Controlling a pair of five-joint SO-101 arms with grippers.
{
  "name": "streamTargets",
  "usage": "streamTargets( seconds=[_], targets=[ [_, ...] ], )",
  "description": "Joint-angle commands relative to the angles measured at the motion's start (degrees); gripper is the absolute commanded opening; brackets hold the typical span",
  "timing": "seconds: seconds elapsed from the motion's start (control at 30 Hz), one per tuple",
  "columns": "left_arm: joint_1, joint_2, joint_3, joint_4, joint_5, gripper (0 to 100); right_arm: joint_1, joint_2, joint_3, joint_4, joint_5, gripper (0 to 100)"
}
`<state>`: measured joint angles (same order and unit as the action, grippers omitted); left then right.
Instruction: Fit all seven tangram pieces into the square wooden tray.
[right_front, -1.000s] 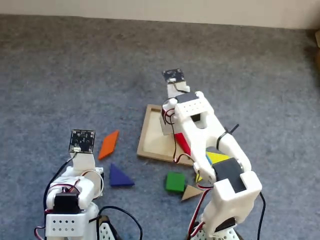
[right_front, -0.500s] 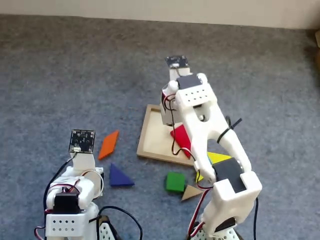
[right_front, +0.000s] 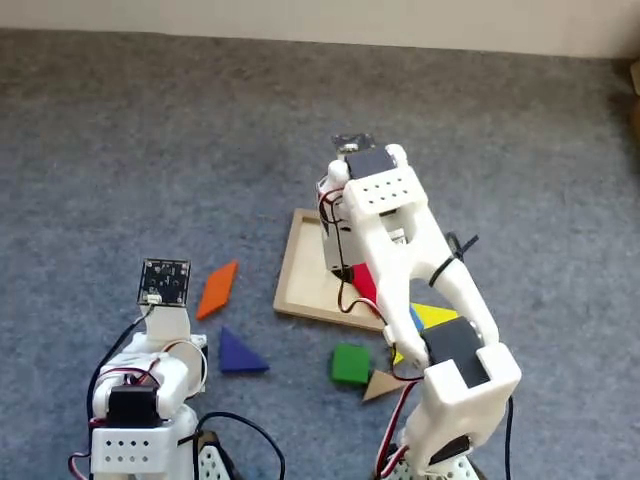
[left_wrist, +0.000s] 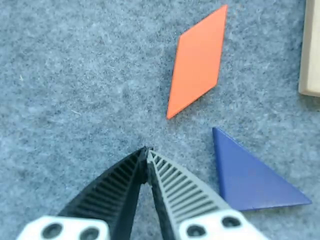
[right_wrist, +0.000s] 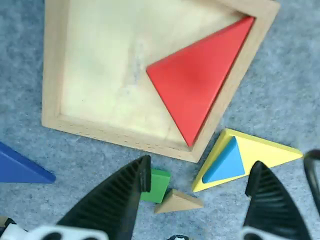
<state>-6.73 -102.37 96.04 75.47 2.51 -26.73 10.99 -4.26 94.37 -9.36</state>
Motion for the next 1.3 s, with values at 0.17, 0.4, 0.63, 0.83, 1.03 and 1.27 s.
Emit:
streamTargets(
  seconds=[0.17,0.4,0.63,0.83,1.03,1.27],
  targets=[
    [-0.7,-2.4,1.1,0.2,0.4,1,-0.5,-17.5,9.7,0.3,-1.1,29.9],
    [-0.7,-2.4,1.1,0.2,0.4,1,2.7,-26.0,22.6,-1.5,-1.1,29.9],
    [-0.7,-2.4,1.1,0.2,0.4,1,7.4,-30.7,36.5,-12.5,-1.3,29.7],
    [-0.7,-2.4,1.1,0.2,0.4,1,7.5,-31.3,48.7,-25.1,-6.4,29.7],
    [-0.7,-2.4,1.1,0.2,0.4,1,8.9,-31.2,52.4,-30.7,-6.4,29.6],
    [-0.7,-2.4,1.1,0.2,0.4,1,11.8,-30.8,52.6,-30.9,-6.3,29.6]
  ],
)
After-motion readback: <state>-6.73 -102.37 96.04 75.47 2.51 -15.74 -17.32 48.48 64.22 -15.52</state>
